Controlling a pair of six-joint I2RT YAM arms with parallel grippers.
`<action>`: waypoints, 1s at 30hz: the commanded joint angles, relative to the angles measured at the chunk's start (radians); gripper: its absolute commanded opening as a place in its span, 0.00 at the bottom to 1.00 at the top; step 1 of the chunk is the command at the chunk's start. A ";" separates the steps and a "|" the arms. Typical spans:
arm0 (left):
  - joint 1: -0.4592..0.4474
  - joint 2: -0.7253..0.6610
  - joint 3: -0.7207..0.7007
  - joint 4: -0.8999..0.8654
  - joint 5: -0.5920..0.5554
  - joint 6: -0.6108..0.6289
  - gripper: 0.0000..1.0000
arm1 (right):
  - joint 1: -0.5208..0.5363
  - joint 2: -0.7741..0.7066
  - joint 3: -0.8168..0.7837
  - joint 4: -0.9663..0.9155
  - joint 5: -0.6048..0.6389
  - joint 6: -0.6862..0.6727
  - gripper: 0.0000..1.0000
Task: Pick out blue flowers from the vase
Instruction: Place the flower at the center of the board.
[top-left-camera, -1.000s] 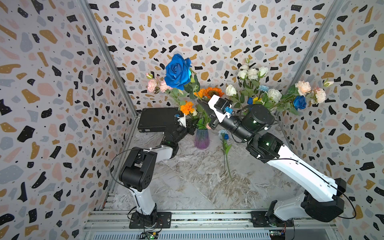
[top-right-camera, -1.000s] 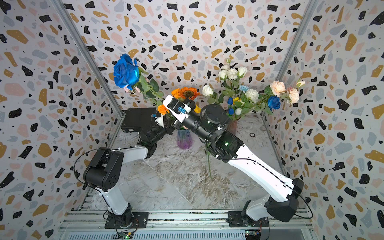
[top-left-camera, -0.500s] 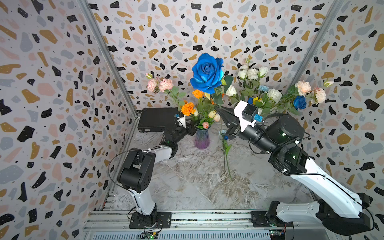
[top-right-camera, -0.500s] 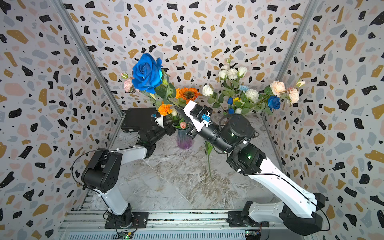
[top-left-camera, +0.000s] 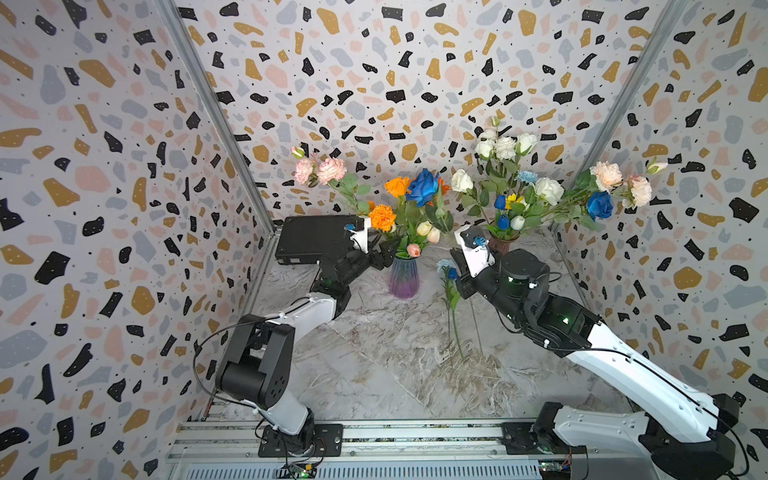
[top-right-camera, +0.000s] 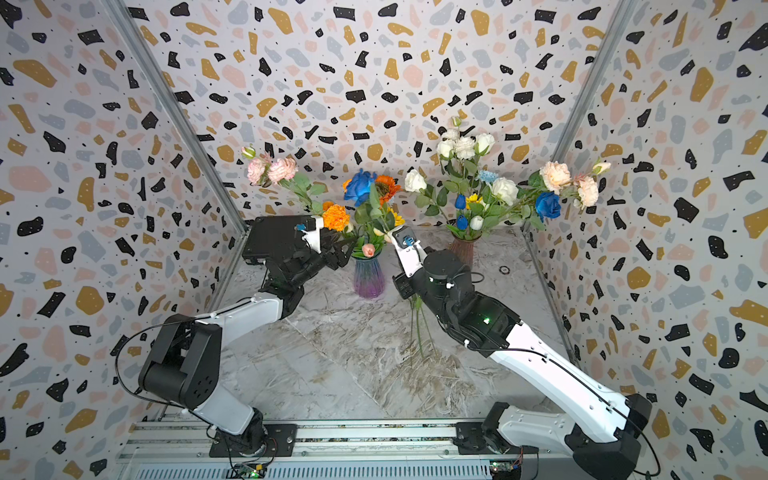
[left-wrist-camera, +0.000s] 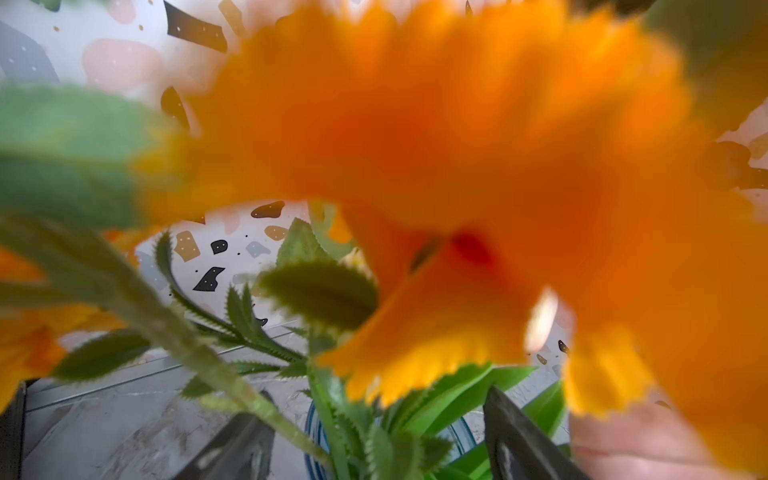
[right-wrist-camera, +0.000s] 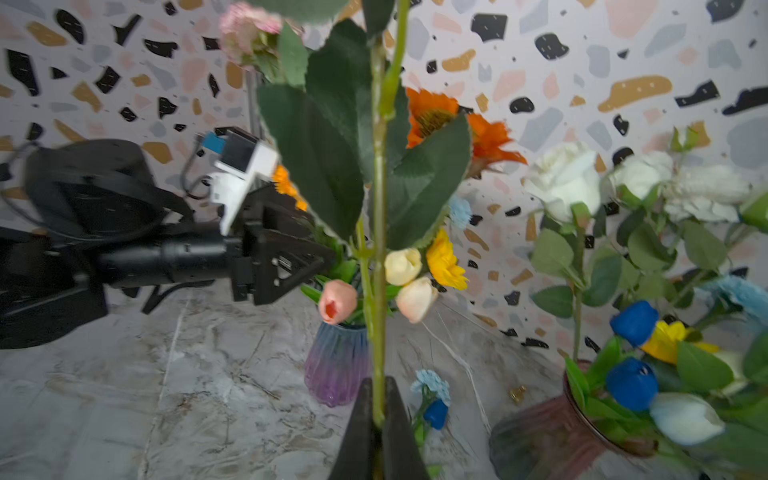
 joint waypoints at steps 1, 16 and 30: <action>0.001 -0.068 -0.031 -0.011 0.011 0.046 0.78 | -0.085 -0.051 0.006 -0.077 -0.012 0.149 0.00; -0.005 -0.229 -0.115 -0.075 -0.007 0.084 0.79 | -0.347 0.116 0.040 -0.340 -0.275 0.219 0.00; -0.049 -0.234 -0.127 -0.083 -0.013 0.085 0.80 | -0.357 0.355 0.079 -0.300 -0.274 0.176 0.00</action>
